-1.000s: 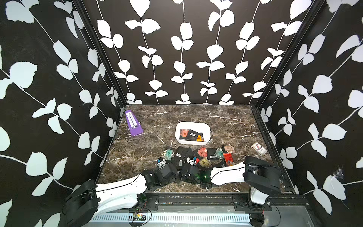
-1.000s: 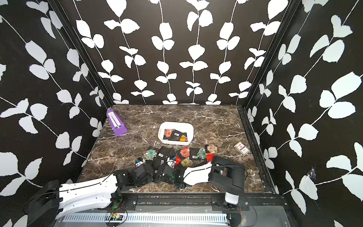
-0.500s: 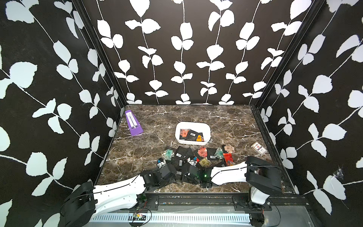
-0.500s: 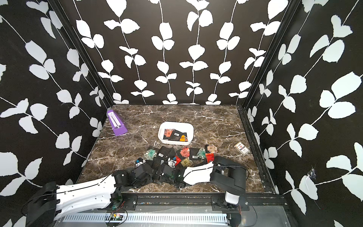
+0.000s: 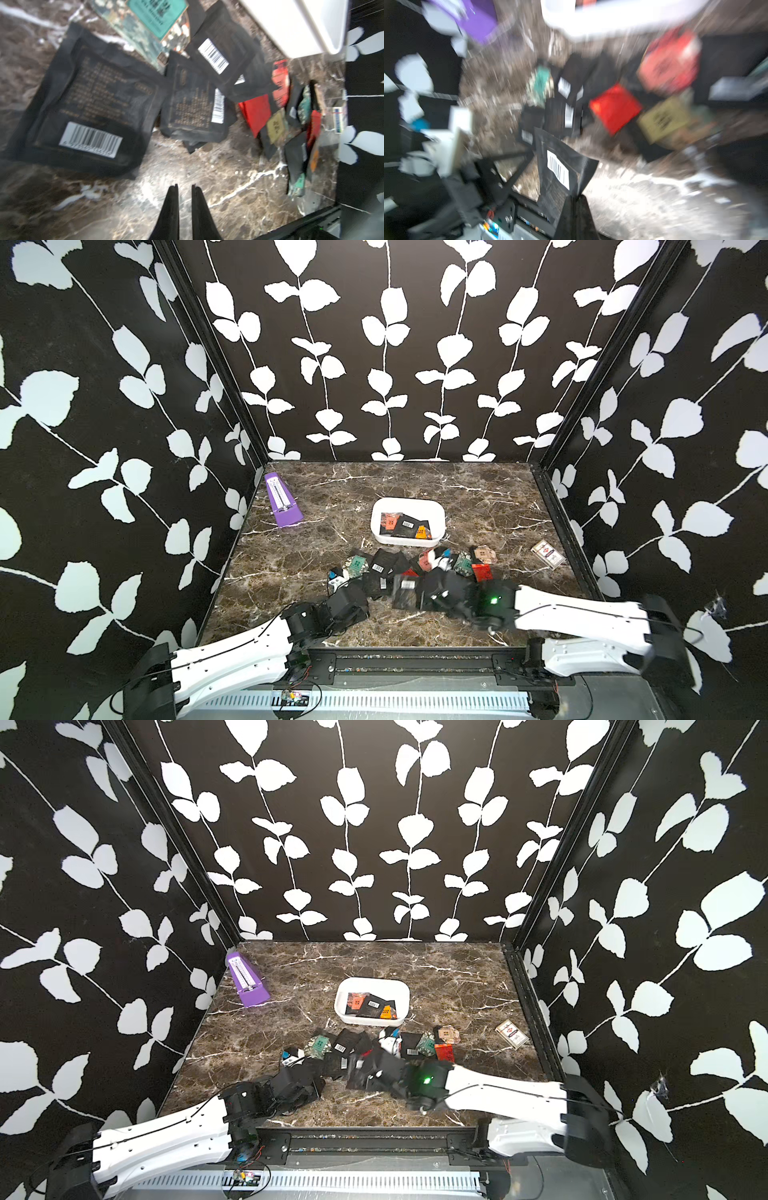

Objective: Put the tea bags into the storage box
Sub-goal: Place the tea bag in the storage box.

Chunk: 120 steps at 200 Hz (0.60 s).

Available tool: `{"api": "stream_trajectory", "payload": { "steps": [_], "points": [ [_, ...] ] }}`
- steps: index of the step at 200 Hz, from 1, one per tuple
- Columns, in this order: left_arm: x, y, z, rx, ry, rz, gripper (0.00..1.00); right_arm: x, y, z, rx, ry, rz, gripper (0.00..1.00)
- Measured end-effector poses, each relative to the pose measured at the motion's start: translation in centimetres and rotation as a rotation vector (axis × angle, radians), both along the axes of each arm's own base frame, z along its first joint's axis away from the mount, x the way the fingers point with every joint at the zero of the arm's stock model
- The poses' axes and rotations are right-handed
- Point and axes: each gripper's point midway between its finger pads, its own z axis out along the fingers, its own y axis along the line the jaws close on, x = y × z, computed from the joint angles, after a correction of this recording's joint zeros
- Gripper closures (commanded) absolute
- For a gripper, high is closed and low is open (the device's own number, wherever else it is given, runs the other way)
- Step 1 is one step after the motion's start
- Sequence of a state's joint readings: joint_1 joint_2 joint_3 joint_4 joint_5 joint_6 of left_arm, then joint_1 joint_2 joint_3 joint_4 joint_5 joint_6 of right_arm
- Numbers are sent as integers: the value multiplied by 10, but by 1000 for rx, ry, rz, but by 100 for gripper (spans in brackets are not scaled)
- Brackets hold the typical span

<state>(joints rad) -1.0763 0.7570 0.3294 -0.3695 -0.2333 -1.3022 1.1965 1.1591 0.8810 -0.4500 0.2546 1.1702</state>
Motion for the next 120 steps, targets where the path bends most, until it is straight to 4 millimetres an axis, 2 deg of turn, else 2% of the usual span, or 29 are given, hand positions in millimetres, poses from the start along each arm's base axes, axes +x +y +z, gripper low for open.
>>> {"api": "stream_trajectory", "payload": {
  "steps": [26, 47, 75, 97, 120],
  "points": [
    [5, -9, 8, -35, -33, -11, 83, 49, -33, 33, 16, -79, -104, 100],
    [8, -16, 12, -62, -46, -19, 80, 88, -46, 37, -6, -88, -158, 100],
    [10, -22, 16, -85, -60, -29, 76, 142, -31, 22, -41, -51, -155, 100],
    [11, -25, 19, -101, -67, -33, 74, 184, -11, -1, -56, -14, -138, 100],
    [11, -27, 21, -110, -69, -39, 72, 217, 5, -25, -73, 23, -123, 100]
  ]
}}
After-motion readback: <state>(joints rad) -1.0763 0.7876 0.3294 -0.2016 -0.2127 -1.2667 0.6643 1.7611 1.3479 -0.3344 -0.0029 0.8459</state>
